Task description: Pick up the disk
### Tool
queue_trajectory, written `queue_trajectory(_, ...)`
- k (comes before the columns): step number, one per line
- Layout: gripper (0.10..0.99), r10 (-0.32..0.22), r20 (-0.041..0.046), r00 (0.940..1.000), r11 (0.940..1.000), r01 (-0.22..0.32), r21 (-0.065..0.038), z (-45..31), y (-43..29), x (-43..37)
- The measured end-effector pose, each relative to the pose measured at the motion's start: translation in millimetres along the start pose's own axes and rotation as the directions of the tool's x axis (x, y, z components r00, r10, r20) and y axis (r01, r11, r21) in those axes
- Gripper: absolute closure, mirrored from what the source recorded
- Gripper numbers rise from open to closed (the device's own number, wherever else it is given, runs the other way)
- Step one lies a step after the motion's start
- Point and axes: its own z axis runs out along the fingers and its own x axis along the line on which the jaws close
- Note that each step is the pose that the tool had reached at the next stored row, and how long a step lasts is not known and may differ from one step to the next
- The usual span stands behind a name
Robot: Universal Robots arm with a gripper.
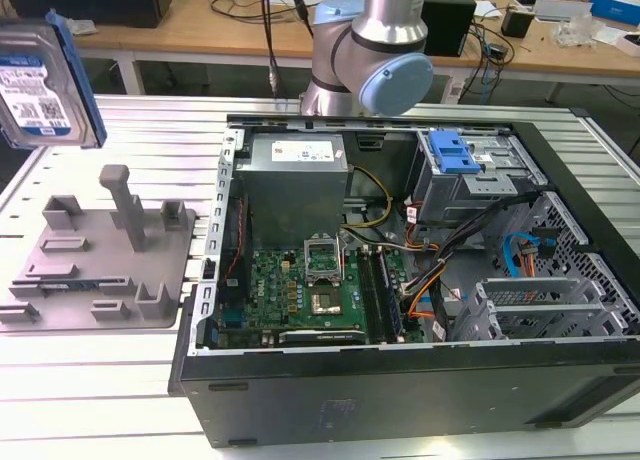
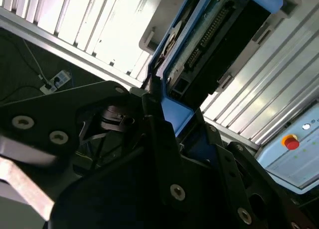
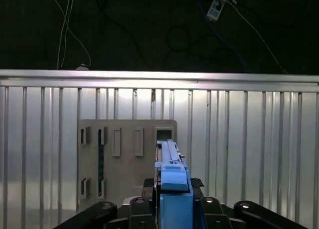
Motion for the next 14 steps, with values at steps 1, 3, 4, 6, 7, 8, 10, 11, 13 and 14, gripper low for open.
queue_trajectory(1,0.718,0.0,0.0,1.0,1.0,0.0,0.0,-8.7,0.1,0.1)
queue_trajectory(3,0.718,0.0,0.0004,1.0,1.0,0.0,0.0,-17.5,0.3,0.3)
queue_trajectory(4,0.718,0.0,0.0031,1.0,1.0,0.0,0.001,-20.0,0.3,0.4)
queue_trajectory(6,0.718,0.0,0.0093,1.0,1.0,0.0,0.002,-20.7,0.3,0.3)
queue_trajectory(7,0.718,0.0,0.0094,1.0,1.0,0.0,0.002,-20.7,0.3,0.3)
queue_trajectory(8,0.718,0.0,0.0094,1.0,1.0,0.0,0.002,-20.7,0.3,0.4)
queue_trajectory(10,0.718,0.0,0.0094,1.0,1.0,0.0,0.002,-20.7,0.3,0.4)
queue_trajectory(11,0.718,0.0,0.0094,1.0,1.0,0.0,0.002,-20.7,0.3,0.4)
queue_trajectory(13,0.718,0.0,0.0095,1.0,1.0,0.0,0.002,-20.7,0.3,0.4)
queue_trajectory(14,0.718,0.0,0.0095,1.0,1.0,0.0,0.002,-20.7,0.3,0.4)
